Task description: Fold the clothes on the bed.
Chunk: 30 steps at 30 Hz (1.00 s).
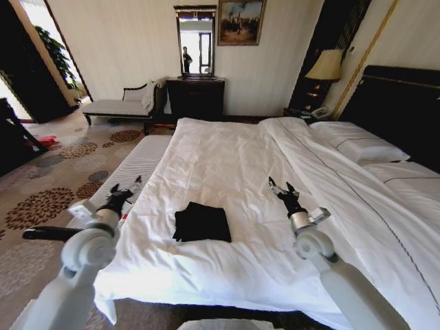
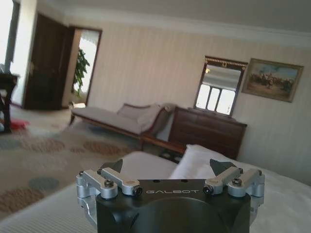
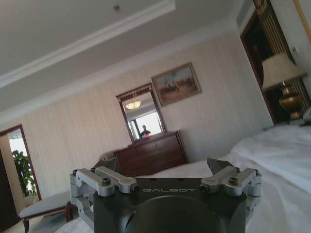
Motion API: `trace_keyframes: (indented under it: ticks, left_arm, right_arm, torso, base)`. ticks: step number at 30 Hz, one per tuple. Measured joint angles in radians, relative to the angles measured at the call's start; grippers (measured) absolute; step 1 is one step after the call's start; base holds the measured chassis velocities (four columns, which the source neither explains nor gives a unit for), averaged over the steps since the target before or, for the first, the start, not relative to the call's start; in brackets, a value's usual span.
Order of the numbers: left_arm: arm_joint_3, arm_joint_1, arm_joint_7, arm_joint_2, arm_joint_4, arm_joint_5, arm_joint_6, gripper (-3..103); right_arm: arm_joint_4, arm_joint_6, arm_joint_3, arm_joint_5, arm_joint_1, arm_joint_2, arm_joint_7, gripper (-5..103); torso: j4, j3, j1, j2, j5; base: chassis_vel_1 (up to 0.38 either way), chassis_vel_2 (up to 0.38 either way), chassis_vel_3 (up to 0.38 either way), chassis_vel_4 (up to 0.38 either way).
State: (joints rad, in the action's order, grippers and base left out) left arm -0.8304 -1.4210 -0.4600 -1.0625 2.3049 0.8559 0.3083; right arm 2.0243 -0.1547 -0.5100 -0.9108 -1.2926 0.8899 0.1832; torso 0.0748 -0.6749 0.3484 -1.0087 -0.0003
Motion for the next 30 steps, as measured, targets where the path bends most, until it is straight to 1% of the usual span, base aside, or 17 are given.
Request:
trace_keyframes:
  ticks: [1, 3, 4, 6, 7, 8, 9, 11, 12, 13, 14, 17, 18, 19, 24, 27, 30]
  left_arm:
    - [0.000, 0.000, 0.000, 0.000, 0.000, 0.000, 0.000, 100]
    - [-0.028, -0.085, 0.037, -0.018, 0.029, -0.121, -0.085, 100]
    - [-0.031, -0.106, 0.045, -0.025, 0.034, -0.150, -0.104, 100]
    - [-0.030, -0.196, 0.088, -0.081, 0.050, -0.310, -0.207, 100]
    - [-0.030, -0.196, 0.088, -0.081, 0.050, -0.310, -0.207, 100]
    - [-0.020, -0.223, 0.101, -0.107, 0.052, -0.370, -0.246, 100]
    - [-0.015, -0.234, 0.106, -0.118, 0.053, -0.393, -0.261, 100]
    - [0.024, -0.285, 0.146, -0.181, 0.064, -0.492, -0.321, 100]
    - [0.039, -0.297, 0.159, -0.198, 0.070, -0.505, -0.331, 100]
    - [0.039, -0.297, 0.159, -0.198, 0.070, -0.505, -0.331, 100]
    - [0.055, -0.305, 0.175, -0.214, 0.079, -0.510, -0.336, 100]
    - [0.082, -0.312, 0.231, -0.236, 0.106, -0.506, -0.347, 100]
    - [0.082, -0.312, 0.231, -0.236, 0.106, -0.506, -0.347, 100]
    - [0.097, -0.311, 0.250, -0.239, 0.117, -0.502, -0.349, 100]
    - [0.180, -0.316, 0.264, -0.262, 0.139, -0.472, -0.330, 100]
    - [0.237, -0.331, 0.282, -0.291, 0.143, -0.476, -0.316, 100]
    - [0.252, -0.340, 0.291, -0.300, 0.147, -0.483, -0.308, 100]
  right_arm:
    - [0.000, 0.000, 0.000, 0.000, 0.000, 0.000, 0.000, 100]
    - [0.052, -0.031, -0.067, 0.073, -0.072, 0.006, -0.014, 100]
    - [0.065, -0.045, -0.086, 0.101, -0.093, 0.011, -0.020, 100]
    - [0.124, -0.084, -0.171, 0.236, -0.204, 0.046, -0.037, 100]
    - [0.124, -0.084, -0.171, 0.236, -0.204, 0.046, -0.037, 100]
    - [0.145, -0.098, -0.202, 0.282, -0.248, 0.065, -0.038, 100]
    - [0.155, -0.103, -0.214, 0.299, -0.266, 0.075, -0.038, 100]
    - [0.214, -0.135, -0.279, 0.391, -0.389, 0.153, -0.030, 100]
    - [0.232, -0.142, -0.301, 0.418, -0.424, 0.187, -0.024, 100]
    - [0.232, -0.142, -0.301, 0.418, -0.424, 0.187, -0.024, 100]
    - [0.253, -0.154, -0.319, 0.447, -0.460, 0.230, -0.019, 100]
    - [0.296, -0.170, -0.342, 0.507, -0.511, 0.311, 0.013, 100]
    - [0.296, -0.170, -0.342, 0.507, -0.511, 0.311, 0.013, 100]
    - [0.312, -0.168, -0.345, 0.529, -0.524, 0.336, 0.024, 100]
    - [0.329, -0.131, -0.328, 0.546, -0.545, 0.377, 0.040, 100]
    - [0.321, -0.117, -0.319, 0.534, -0.549, 0.385, 0.011, 100]
    - [0.317, -0.115, -0.318, 0.530, -0.550, 0.385, -0.002, 100]
  torso:
    - [0.0000, 0.000, 0.000, 0.000, 0.0000]
    - [0.0001, 0.000, 0.000, 0.000, 0.0003]
    - [0.0003, 0.000, 0.000, 0.000, 0.0003]
    - [0.0002, 0.000, 0.000, 0.000, 0.0002]
    - [0.0002, 0.000, 0.000, 0.000, 0.0002]
    - [0.0003, 0.000, 0.000, 0.000, 0.0004]
    - [0.0003, 0.000, 0.000, 0.000, 0.0002]
    - [0.0007, 0.000, 0.000, 0.000, 0.0004]
    - [0.0007, 0.000, 0.000, 0.000, 0.0005]
    - [0.0007, 0.000, 0.000, 0.000, 0.0005]
    - [0.0010, 0.000, 0.000, 0.000, 0.0002]
    - [0.0009, 0.000, 0.000, 0.000, 0.0003]
    - [0.0009, 0.000, 0.000, 0.000, 0.0003]
    - [0.0004, 0.000, 0.000, 0.000, 0.0003]
    - [0.0005, 0.000, 0.000, 0.000, 0.0004]
    - [0.0003, 0.000, 0.000, 0.000, 0.0003]
    - [0.0003, 0.000, 0.000, 0.000, 0.0003]
  base:
    - [0.000, 0.000, 0.000, 0.000]
    - [0.000, 0.000, 0.000, 0.000]
    - [0.000, 0.000, 0.000, 0.000]
    - [0.000, 0.000, 0.000, 0.000]
    - [0.000, 0.000, 0.000, 0.000]
    - [0.000, 0.000, 0.000, 0.000]
    - [0.000, 0.000, 0.000, 0.000]
    - [0.000, 0.000, 0.000, 0.000]
    - [0.000, 0.000, 0.000, 0.000]
    - [0.000, 0.000, 0.000, 0.000]
    - [0.000, 0.000, 0.000, 0.000]
    - [0.000, 0.000, 0.000, 0.000]
    - [0.000, 0.000, 0.000, 0.000]
    - [0.000, 0.000, 0.000, 0.000]
    - [0.000, 0.000, 0.000, 0.000]
    - [0.000, 0.000, 0.000, 0.000]
    - [0.000, 0.000, 0.000, 0.000]
